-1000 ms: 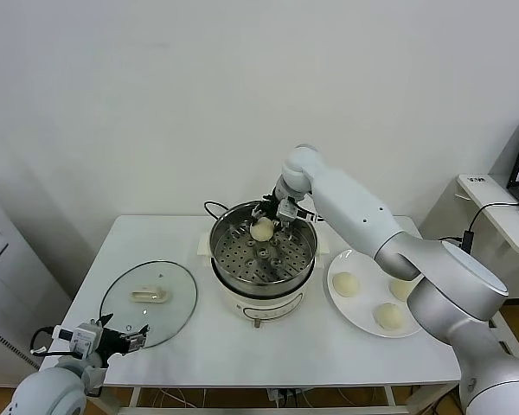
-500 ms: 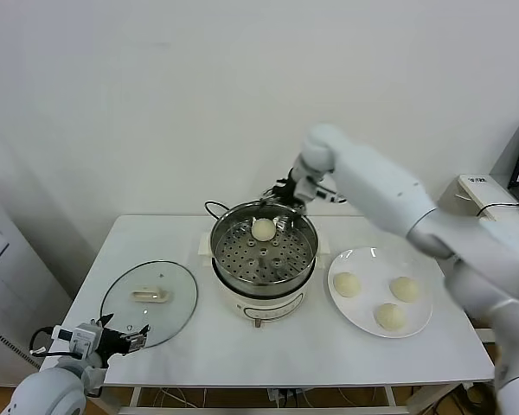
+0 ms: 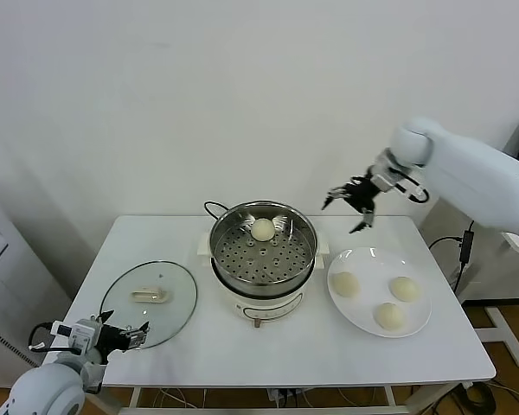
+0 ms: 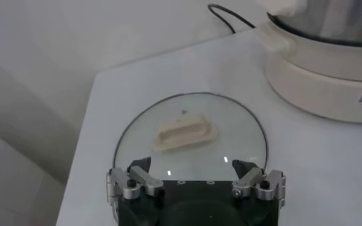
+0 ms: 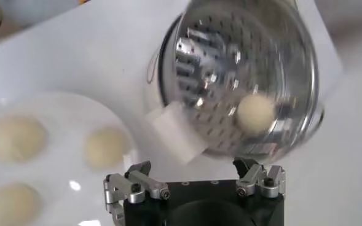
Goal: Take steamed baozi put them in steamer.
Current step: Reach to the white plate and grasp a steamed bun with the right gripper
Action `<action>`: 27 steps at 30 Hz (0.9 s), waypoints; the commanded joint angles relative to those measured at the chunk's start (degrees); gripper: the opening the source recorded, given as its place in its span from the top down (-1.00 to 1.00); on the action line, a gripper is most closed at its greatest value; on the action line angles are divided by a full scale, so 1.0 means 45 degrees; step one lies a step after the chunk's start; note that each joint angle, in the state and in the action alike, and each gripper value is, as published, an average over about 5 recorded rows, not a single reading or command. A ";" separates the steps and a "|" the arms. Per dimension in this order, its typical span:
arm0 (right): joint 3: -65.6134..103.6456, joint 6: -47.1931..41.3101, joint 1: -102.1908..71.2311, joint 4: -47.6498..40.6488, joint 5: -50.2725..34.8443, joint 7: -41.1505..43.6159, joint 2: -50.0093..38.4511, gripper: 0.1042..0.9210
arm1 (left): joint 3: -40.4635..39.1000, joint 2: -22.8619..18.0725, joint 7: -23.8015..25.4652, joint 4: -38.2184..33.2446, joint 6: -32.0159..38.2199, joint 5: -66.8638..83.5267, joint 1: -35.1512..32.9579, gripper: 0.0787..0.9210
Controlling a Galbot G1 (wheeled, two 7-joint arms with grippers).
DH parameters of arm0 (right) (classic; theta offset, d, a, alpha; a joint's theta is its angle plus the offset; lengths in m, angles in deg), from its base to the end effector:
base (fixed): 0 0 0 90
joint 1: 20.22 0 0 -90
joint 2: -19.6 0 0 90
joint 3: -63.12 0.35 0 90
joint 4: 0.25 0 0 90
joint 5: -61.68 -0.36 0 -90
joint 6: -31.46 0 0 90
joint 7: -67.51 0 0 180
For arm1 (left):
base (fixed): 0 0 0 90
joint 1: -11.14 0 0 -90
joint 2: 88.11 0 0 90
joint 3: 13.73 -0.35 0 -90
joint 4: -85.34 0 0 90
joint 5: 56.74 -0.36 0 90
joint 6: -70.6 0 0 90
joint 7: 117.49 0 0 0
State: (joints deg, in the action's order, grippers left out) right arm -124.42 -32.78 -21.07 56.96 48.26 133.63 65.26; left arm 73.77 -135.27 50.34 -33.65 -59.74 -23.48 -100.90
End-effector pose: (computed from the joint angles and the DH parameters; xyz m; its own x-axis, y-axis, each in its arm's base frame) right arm 0.5988 -0.1663 -0.0486 -0.1756 -0.3721 0.9114 -0.7825 -0.5090 -0.3586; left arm 0.2398 0.1093 -0.2460 -0.7759 0.0180 0.6306 0.1991 0.9555 0.2176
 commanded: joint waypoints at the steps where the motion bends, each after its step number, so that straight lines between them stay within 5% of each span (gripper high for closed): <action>1: -0.1137 -0.4492 -0.0678 0.0425 -0.2179 0.0006 -0.1689 -0.76 | -0.0002 0.0004 -0.0003 0.0013 -0.0032 0.0053 0.0042 -0.77; 27: 0.2411 -0.3738 -0.4927 -0.3287 0.0748 -0.0160 0.1673 -0.76 | -0.0142 -0.0007 0.0002 0.0084 -0.0181 0.0068 0.0215 -0.77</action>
State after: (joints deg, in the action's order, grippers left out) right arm -115.94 -48.56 -40.29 46.01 49.39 132.90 70.33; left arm 73.14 -135.32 50.31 -33.30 -60.53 -23.19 -99.94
